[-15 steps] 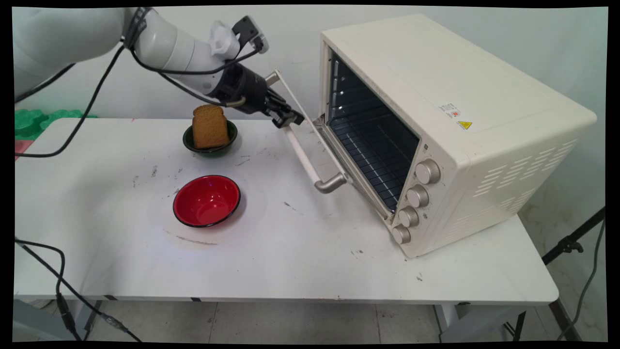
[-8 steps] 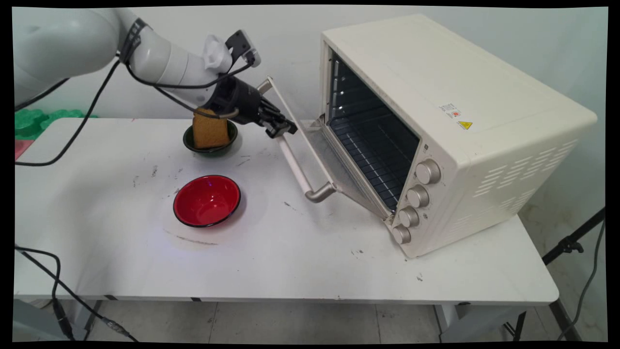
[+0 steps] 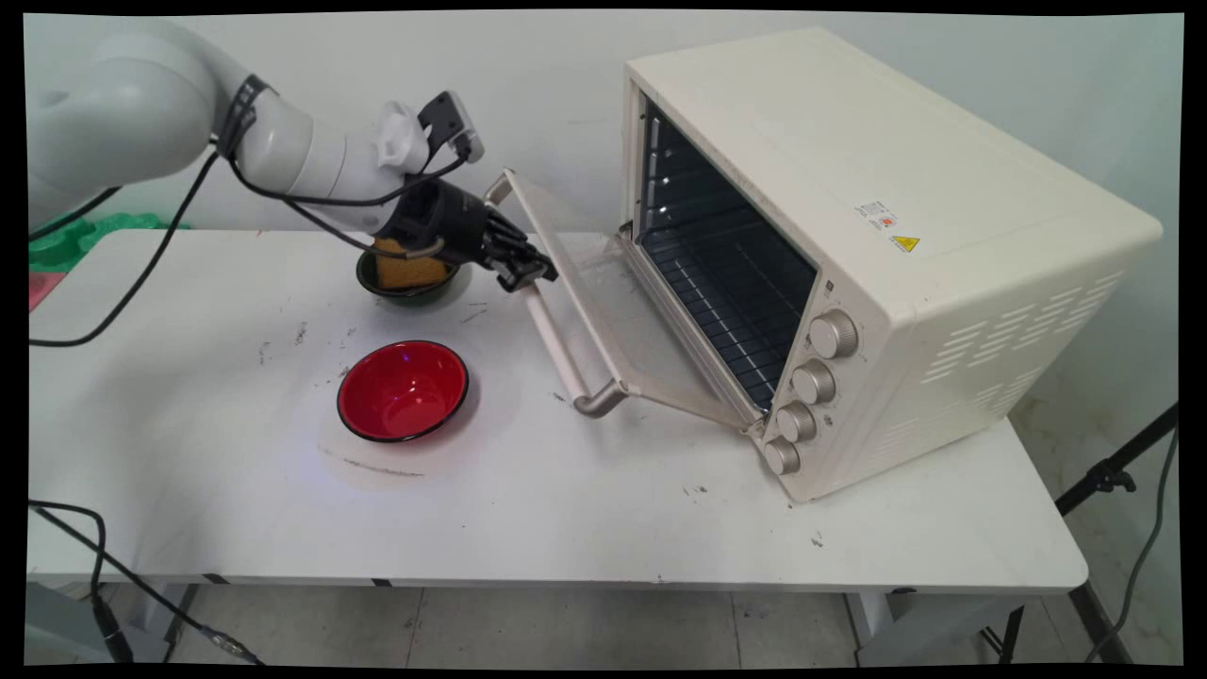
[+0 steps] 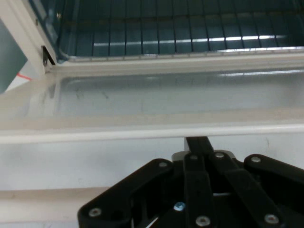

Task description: Open the oven

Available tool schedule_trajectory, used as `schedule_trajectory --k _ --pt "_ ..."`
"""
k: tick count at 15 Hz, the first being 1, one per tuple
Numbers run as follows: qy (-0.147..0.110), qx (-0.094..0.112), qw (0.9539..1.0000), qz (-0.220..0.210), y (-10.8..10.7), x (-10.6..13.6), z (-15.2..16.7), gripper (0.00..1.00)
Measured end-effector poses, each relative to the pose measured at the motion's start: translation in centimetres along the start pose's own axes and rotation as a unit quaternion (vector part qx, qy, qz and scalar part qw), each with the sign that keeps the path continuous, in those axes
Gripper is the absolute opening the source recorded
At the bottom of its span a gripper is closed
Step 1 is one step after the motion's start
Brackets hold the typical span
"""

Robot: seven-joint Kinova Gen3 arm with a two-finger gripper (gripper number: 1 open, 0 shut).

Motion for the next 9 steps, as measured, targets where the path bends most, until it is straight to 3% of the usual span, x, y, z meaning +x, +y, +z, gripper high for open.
schedule_trajectory --k 9 --pt "-0.003 -0.001 1.0000 0.006 -0.8 -3.6 0.1 0.00"
